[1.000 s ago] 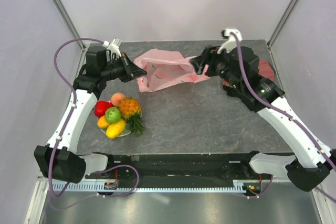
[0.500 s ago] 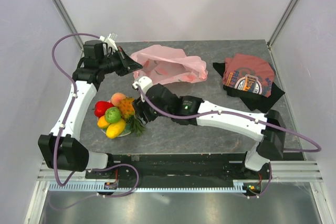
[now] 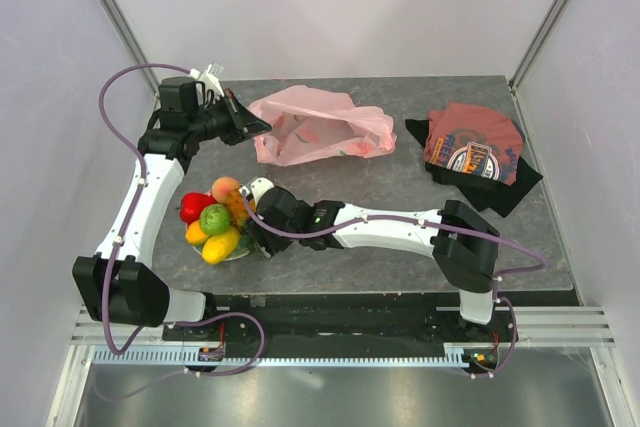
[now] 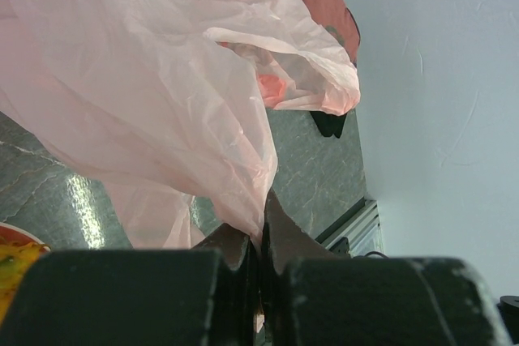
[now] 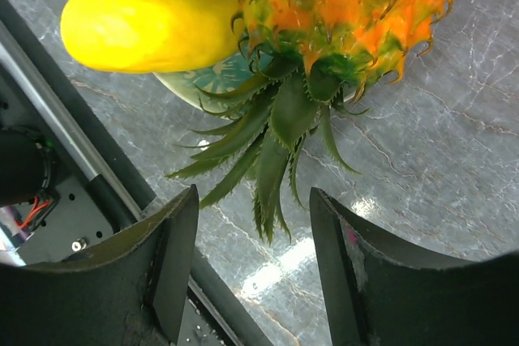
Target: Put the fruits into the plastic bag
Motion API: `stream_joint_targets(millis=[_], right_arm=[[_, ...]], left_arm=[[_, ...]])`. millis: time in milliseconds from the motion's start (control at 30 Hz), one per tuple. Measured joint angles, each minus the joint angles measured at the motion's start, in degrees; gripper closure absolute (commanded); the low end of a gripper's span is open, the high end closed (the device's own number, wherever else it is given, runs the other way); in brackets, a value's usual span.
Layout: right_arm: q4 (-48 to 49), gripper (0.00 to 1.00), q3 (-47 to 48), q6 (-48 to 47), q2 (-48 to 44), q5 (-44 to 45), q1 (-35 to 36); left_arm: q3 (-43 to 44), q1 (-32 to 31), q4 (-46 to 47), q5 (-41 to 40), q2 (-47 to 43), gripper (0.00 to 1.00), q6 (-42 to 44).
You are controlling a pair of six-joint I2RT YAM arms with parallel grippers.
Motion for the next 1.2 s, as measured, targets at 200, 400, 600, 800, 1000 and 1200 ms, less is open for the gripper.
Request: stream_joint_targets(millis=[200, 400, 600, 800, 1000, 1200], right_arm=[[0.57, 0.43, 0.00, 0.48, 1.09, 0.72, -0.02], [0.63, 0.48, 0.00, 0.61, 1.36, 0.87, -0.57], [0.74, 0.41, 0.00, 0.48, 1.70, 1.38, -0.74], [2.69, 0.26, 0.50, -1.62, -0.37, 3.48, 0.24], [5.55, 0.19, 9.94, -5.31, 1.81, 2.80, 1.60], [8.41, 0.12, 21.31, -9.60, 9.55, 2.12, 1.86]], left_arm=[[0.00, 0.00, -0.07, 0.00, 0.00, 0.98, 0.02], [-0.22, 0.00, -0.15, 0.00, -0.07, 0.99, 0.00], [-0.24, 0.00, -0.31, 0.00, -0.11, 0.99, 0.00], [-0.24, 0.00, -0.33, -0.24, -0.11, 0.98, 0.00], [-0.20, 0.00, -0.35, -1.33, 0.15, 0.99, 0.59], [0.07, 0.00, -1.01, -2.56, 0.66, 0.98, 3.19]])
